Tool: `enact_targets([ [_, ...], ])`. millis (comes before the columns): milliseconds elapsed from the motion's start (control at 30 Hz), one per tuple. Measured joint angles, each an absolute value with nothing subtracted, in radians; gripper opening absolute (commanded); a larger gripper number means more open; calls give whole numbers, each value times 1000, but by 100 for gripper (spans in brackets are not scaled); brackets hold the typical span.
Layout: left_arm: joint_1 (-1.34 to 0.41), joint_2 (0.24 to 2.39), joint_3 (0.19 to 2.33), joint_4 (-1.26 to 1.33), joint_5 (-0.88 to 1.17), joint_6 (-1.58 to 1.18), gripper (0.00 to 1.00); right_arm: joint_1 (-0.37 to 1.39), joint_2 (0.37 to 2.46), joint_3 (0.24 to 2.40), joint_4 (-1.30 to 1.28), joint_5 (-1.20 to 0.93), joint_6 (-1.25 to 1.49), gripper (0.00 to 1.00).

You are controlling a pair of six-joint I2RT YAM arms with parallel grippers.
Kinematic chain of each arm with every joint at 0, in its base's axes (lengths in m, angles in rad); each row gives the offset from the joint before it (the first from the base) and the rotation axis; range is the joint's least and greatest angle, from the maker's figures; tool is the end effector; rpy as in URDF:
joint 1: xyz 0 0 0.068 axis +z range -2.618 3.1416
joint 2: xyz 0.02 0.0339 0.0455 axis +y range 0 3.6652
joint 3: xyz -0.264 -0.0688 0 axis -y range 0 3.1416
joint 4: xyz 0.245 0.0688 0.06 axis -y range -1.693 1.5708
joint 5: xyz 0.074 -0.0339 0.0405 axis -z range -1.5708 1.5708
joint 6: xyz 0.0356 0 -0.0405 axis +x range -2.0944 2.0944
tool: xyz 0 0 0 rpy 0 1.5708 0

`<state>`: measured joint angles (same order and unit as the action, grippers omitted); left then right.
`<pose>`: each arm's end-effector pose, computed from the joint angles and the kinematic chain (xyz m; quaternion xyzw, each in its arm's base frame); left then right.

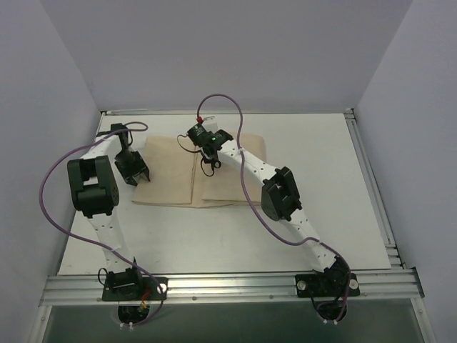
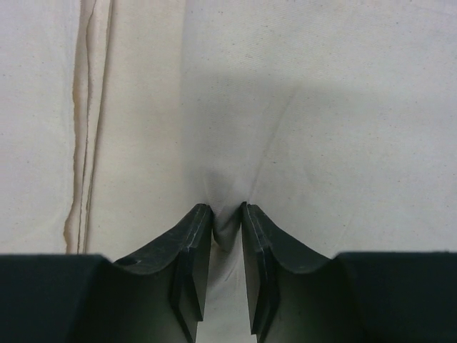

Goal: Open and lay out the surgical kit
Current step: Open the surgical kit at the center of the board.

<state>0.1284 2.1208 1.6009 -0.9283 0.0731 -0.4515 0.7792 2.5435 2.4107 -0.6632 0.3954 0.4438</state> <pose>0.4107 0.0504 0.1602 -0.2830 0.9565 -0.0458 0.0546 0.4107 0.3864 0.2128 -0.0784 0.9075 0.0638 0.4077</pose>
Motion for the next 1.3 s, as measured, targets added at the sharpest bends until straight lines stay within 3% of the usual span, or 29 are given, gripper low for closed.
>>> enact_targets([
  [133, 128, 2121, 1601, -928, 75, -452, 56, 774, 2543, 2410, -659, 383, 442, 22],
  [267, 129, 2121, 1601, -928, 77, -453, 56, 774, 2543, 2410, -658, 381, 437, 0],
  [433, 129, 2121, 1601, -928, 76, -456, 56, 774, 2539, 2410, -659, 379, 433, 0],
  [733, 131, 2125, 1601, -926, 86, -468, 28, 750, 2472, 2385, -666, 348, 426, 0],
  [1100, 130, 2126, 1601, -923, 94, -467, 26, 538, 2183, 2131, -624, 288, 402, 0],
  [1233, 131, 2127, 1601, -923, 96, -467, 26, 428, 2093, 1942, -587, 305, 360, 0],
  [1267, 131, 2127, 1601, -923, 98, -467, 26, 392, 2065, 1884, -579, 308, 351, 4],
  [1300, 131, 2127, 1601, -923, 99, -467, 26, 359, 2042, 1813, -565, 311, 342, 15],
])
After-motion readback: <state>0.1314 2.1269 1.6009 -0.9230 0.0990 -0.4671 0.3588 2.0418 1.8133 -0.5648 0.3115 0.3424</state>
